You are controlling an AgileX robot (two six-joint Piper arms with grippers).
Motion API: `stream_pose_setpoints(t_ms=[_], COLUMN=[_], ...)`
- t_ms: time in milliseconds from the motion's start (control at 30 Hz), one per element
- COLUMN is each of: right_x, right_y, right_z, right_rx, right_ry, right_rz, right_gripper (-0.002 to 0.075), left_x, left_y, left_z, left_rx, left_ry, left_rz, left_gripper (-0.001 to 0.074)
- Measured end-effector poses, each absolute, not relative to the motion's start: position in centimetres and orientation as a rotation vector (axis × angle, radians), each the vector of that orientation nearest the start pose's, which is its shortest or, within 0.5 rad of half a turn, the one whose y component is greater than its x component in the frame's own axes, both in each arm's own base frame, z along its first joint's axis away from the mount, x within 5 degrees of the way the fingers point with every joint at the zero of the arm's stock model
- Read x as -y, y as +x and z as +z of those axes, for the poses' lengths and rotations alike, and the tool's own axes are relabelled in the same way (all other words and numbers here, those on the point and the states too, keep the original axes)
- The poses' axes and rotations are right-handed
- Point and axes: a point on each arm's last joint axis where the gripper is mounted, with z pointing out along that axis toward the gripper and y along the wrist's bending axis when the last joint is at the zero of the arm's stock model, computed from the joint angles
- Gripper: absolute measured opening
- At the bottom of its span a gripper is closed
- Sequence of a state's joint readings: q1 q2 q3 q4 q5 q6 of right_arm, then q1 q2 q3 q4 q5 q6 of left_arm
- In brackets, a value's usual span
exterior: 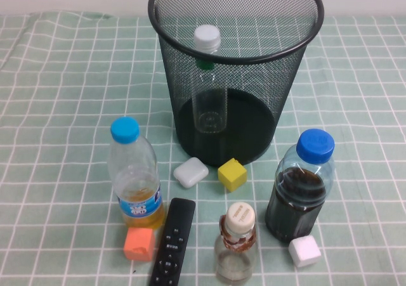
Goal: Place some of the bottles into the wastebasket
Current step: Pick up a bottle from the table with right arm
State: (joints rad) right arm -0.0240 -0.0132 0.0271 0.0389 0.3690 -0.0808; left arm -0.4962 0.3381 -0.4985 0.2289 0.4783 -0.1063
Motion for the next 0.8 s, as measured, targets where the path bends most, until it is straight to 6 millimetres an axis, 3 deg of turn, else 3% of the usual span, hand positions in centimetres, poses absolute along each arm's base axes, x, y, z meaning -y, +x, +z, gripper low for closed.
stream_pose_setpoints(t_ms=[233,433,600,800], right_x=[0.0,0.0,0.0,0.0], right_y=[5.3,5.3,5.3,5.3], right_z=[17.2,17.2,17.2,17.2], right_rx=[-1.866,-1.866,-1.866,-1.864], right_ry=[-0.029,-0.029,-0.029,-0.029], right_rz=[-0.034,-0.034,-0.034,-0.034], right_gripper=[-0.0008,-0.0008,-0.0008,-0.0008], left_x=[3.0,2.8,1.4,0.4], left_y=[7.2,6.5,5.7,5.6], left_z=[29.7,26.4,23.6,21.4], left_rx=[-1.722,-1.544,-1.412,-1.432], left_ry=[0.449,0.454,0.265,0.088], left_rz=[-0.218,-0.186,-0.087,-0.013], left_gripper=[-0.0001,-0.0002,-0.0002,-0.0002])
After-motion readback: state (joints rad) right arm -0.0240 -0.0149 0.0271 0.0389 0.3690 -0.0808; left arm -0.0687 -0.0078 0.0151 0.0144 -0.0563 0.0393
